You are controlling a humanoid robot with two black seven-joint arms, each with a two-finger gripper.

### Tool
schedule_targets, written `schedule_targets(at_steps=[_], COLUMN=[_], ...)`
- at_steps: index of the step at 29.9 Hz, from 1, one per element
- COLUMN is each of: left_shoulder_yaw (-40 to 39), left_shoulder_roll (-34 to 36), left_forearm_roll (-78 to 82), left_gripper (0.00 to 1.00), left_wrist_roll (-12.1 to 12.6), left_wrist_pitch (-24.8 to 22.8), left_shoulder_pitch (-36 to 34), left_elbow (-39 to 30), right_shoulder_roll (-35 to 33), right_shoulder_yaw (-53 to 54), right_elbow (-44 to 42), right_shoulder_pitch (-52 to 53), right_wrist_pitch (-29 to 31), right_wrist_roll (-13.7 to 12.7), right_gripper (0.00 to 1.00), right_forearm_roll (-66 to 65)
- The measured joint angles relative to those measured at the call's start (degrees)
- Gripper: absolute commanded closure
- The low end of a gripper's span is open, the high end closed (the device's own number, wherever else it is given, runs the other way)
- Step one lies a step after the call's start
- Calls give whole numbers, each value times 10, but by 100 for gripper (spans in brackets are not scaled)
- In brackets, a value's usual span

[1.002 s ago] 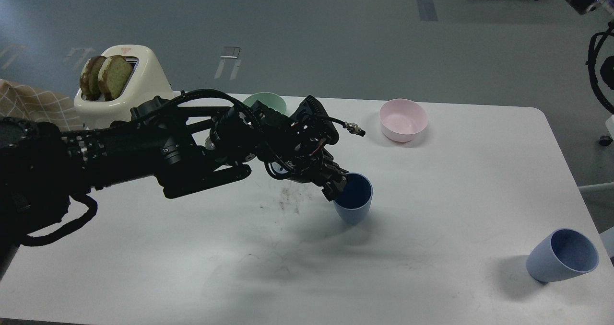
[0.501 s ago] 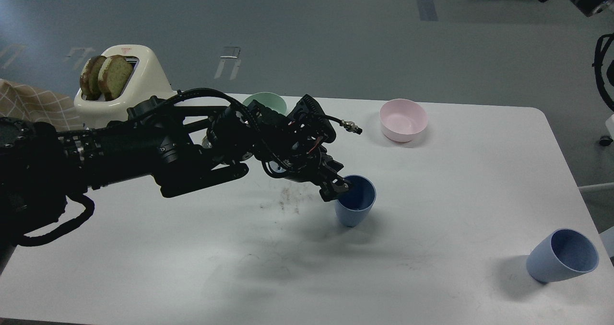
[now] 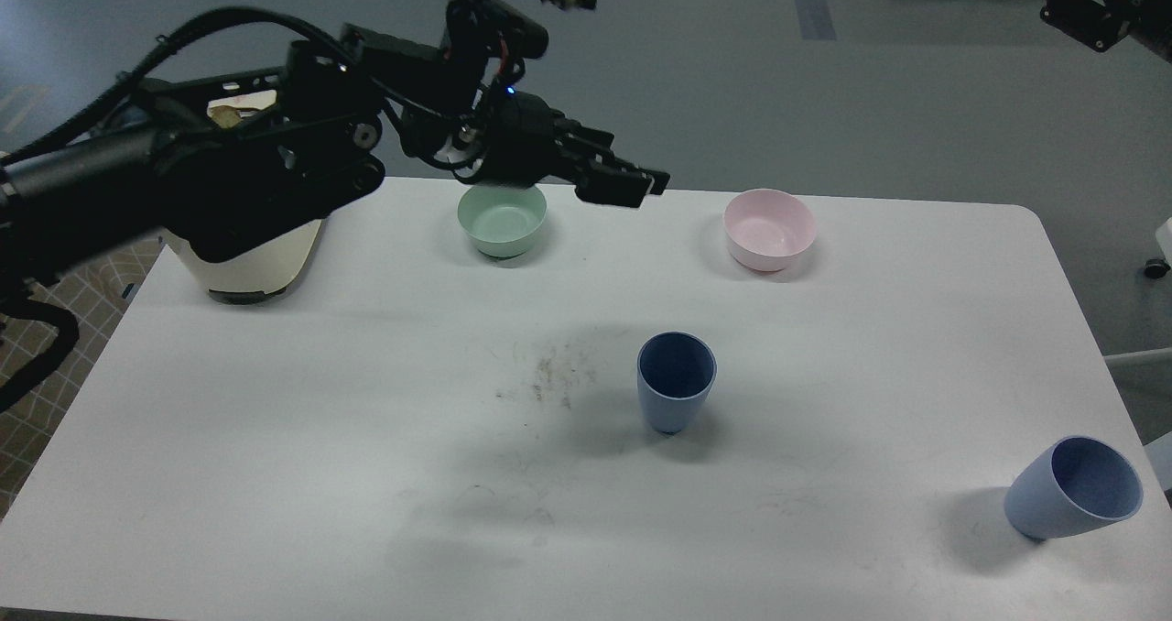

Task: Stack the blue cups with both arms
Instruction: 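Open the left gripper and withdraw it up toward the toaster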

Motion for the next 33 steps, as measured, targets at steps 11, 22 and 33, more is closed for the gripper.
schedule_targets(at_steps=[11, 22, 33], left_shoulder_yaw=[-80, -111, -121], left_shoulder_roll=[27, -4, -26], left_forearm_roll=[-319, -457, -456], left_gripper=[9, 9, 9], left_wrist_roll=[1, 1, 2], left_wrist_pitch=[0, 0, 0], left_shoulder_pitch=[53, 125, 140], left_elbow=[118, 145, 145], right_shoulder_roll=[-226, -342, -334], right_shoulder_yaw=[-60, -87, -91], right_elbow=[205, 305, 294], right_shoulder_pitch=[-36, -136, -197], right_wrist_pitch=[0, 0, -6], right_wrist_roll=[0, 0, 0], right_gripper=[0, 0, 0], right_forearm_roll=[-264, -573, -656])
